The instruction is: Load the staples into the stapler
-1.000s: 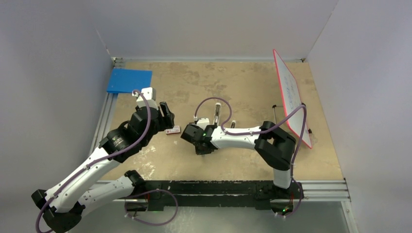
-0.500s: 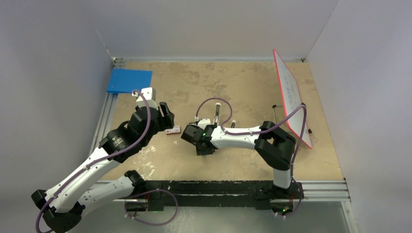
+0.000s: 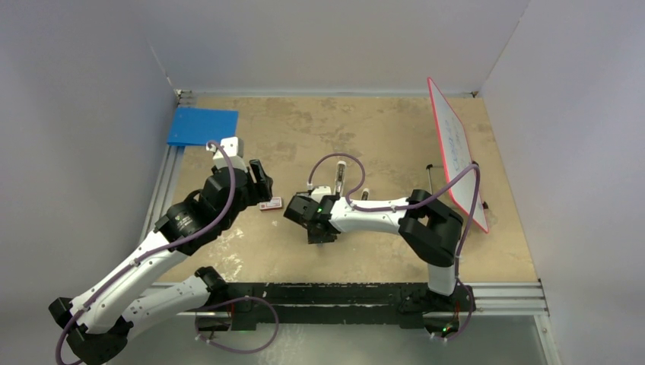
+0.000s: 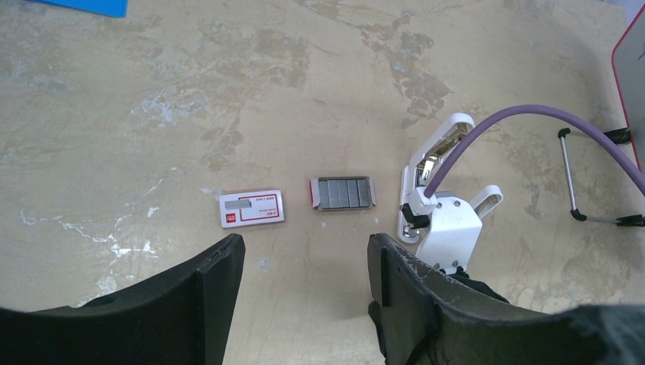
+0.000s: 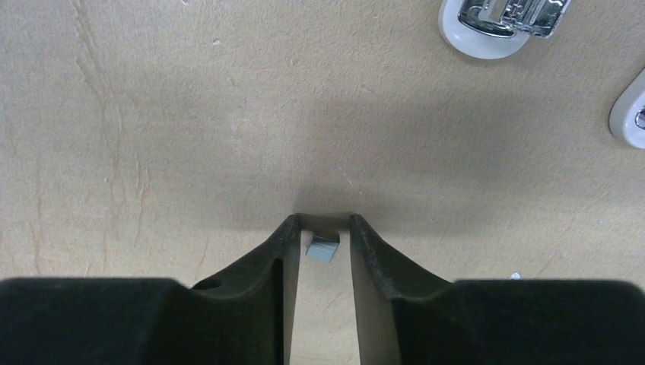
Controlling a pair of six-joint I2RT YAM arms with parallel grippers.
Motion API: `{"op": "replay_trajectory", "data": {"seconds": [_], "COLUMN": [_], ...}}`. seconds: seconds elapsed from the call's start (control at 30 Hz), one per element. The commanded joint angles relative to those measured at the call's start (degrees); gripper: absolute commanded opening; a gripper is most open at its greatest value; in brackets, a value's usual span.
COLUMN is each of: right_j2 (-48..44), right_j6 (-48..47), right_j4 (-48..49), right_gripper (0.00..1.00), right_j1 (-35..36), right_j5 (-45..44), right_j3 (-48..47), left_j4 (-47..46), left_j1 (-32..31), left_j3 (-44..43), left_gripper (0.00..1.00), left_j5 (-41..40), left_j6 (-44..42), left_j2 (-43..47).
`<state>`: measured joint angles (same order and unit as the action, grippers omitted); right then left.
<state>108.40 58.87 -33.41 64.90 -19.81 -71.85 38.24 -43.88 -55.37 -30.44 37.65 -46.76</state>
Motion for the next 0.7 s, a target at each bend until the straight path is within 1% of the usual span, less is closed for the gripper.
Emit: {"op": "replay_trajectory", "data": {"seconds": [0.0, 0.13, 0.2, 0.37, 0.67], "right_j2": [-0.23, -1.44, -1.72, -1.03, -2.47], "right_j6": [3.12, 4.95, 5.16, 5.2, 4.66], "right_j4": [-4.69, -5.16, -4.32, -3.9, -2.58], "right_gripper": [0.35, 0.36, 0.34, 0.27, 0.18], "right_j1": [-0.05, -0.07, -0.05, -0.11, 0.02], "right_j5": [-1.78, -2.02, -1.26, -1.07, -2.47], "right_j3": [-0.19, 0.99, 1.66, 1.64, 1.42], "left_j4": [-2.12, -2.14, -2.12, -2.12, -2.19], "left_j1": [0.3, 0.37, 0.36, 0.35, 0.36], "left_j3": [0.61, 0.49, 0.46, 0.62, 0.61], "left_gripper": [0.6, 0.6, 0.6, 0.6, 0.6], "left_j5": [-0.68, -0.68, -0.59, -0.67, -0.68], "left_j6": [-1.0, -0.98, -0.99, -1.06, -1.06], "left_j2": [0.66, 0.66, 0.7, 0.71, 0.53]}}
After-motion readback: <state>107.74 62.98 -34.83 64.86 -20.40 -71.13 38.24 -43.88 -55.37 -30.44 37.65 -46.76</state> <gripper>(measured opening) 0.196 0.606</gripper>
